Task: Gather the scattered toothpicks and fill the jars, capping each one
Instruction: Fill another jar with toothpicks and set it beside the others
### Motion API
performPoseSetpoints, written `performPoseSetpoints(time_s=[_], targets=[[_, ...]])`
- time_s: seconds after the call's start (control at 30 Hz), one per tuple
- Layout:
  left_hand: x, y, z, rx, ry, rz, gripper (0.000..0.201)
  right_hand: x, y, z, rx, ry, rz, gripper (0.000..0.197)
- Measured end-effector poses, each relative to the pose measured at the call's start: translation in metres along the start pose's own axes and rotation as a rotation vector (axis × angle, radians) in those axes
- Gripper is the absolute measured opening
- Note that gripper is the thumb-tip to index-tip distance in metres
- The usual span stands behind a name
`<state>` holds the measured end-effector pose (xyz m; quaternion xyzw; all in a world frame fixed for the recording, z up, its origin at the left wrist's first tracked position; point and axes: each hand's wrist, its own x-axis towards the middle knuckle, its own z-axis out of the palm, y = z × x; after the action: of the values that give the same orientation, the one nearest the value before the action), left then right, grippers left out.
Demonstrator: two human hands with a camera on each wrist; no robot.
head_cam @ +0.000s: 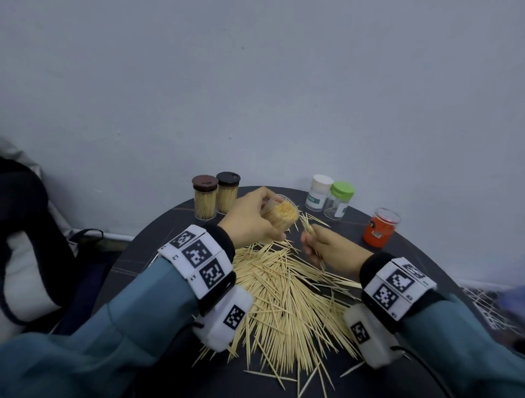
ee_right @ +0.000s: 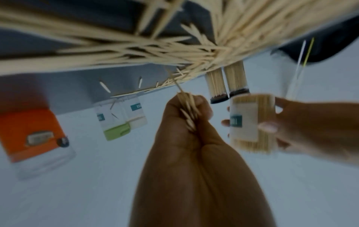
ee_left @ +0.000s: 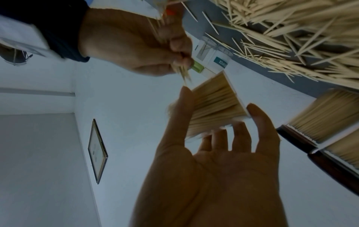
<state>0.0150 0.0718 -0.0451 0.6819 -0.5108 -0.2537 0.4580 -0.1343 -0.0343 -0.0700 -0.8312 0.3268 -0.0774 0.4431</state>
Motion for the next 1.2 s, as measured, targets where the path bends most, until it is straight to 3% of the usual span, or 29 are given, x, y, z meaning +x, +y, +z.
performPoseSetpoints(time_s=[0.2,0.47,0.7,0.8,0.9,1.03,1.2], targets=[[-0.001,-0.003,0.006,-0.004,-0.061,-0.032,0.062,-0.004,-0.006,-0.008,0.728,0.108,-0.111,0.027],[-0.008,0.001,0.019,0.128,-0.096,0.022,0.071,-0.013,-0.052,-0.022,1.075,0.385,-0.411,0.027],[-0.011,0.006,0.022,0.141,-0.041,0.129,0.088,-0.016,-0.051,0.018,0.805,0.415,-0.388,0.021],[-0.012,0.007,0.022,0.096,0.024,0.168,0.074,-0.018,-0.051,0.026,0.778,0.372,-0.368,0.021],[-0.010,0.004,0.019,0.101,0.117,0.121,0.057,-0.019,-0.052,0.029,0.712,0.333,-0.303,0.029],[-0.009,0.004,0.017,0.116,0.109,0.102,0.061,-0.021,-0.053,0.024,0.632,0.286,-0.230,0.028],[-0.008,0.004,0.017,0.156,0.075,0.089,0.064,-0.025,-0.054,0.012,0.556,0.372,-0.351,0.034]])
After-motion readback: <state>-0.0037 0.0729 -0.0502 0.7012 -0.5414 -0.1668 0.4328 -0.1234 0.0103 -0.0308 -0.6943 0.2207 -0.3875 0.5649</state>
